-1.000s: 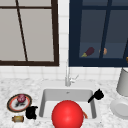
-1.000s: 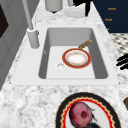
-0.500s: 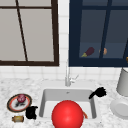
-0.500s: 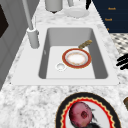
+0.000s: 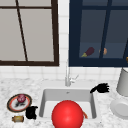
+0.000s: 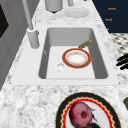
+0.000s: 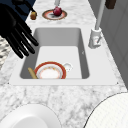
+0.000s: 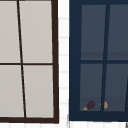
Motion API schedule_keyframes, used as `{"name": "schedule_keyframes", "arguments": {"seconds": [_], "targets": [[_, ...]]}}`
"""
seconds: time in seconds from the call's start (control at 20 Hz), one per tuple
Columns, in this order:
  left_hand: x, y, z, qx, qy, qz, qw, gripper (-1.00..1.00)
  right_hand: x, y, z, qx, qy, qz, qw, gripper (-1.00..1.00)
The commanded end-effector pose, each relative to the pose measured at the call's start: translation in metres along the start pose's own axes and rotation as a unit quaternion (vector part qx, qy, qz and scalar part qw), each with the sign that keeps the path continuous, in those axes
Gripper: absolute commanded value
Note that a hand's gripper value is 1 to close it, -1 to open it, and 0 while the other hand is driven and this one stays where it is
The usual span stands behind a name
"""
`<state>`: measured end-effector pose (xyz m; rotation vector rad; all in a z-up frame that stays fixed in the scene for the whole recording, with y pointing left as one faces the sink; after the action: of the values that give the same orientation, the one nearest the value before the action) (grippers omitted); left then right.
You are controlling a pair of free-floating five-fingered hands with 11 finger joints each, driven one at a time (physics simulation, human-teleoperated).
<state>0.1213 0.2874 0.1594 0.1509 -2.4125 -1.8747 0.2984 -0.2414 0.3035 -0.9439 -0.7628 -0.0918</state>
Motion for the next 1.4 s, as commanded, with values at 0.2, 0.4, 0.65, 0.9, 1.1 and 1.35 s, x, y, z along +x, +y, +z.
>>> {"name": "schedule_keyframes", "arguments": {"seconds": [0.2, 0.4, 0.65, 0.9, 1.1, 1.35], "targets": [[0.000, 0.000, 0.000, 0.000, 0.000, 0.000, 1.0000, 0.00, 0.012, -0.008, -0.010, -0.005, 0.010, -0.101, 0.9948, -1.00], [0.000, 0.000, 0.000, 0.000, 0.000, 0.000, 1.0000, 0.00, 0.004, -0.024, -0.019, 0.017, -0.007, -0.110, 0.9937, -1.00], [0.000, 0.000, 0.000, 0.000, 0.000, 0.000, 1.0000, 0.00, -0.004, -0.041, -0.022, 0.042, -0.011, -0.127, 0.9910, -1.00], [0.000, 0.000, 0.000, 0.000, 0.000, 0.000, 1.0000, 0.00, -0.015, -0.057, -0.023, 0.058, -0.002, -0.143, 0.9880, -1.00], [0.000, 0.000, 0.000, 0.000, 0.000, 0.000, 1.0000, 0.00, -0.024, -0.071, -0.013, 0.074, 0.016, -0.149, 0.9859, -1.00], [0.000, 0.000, 0.000, 0.000, 0.000, 0.000, 1.0000, 0.00, -0.026, -0.071, -0.012, 0.062, 0.017, -0.110, 0.9919, -1.00]]}}
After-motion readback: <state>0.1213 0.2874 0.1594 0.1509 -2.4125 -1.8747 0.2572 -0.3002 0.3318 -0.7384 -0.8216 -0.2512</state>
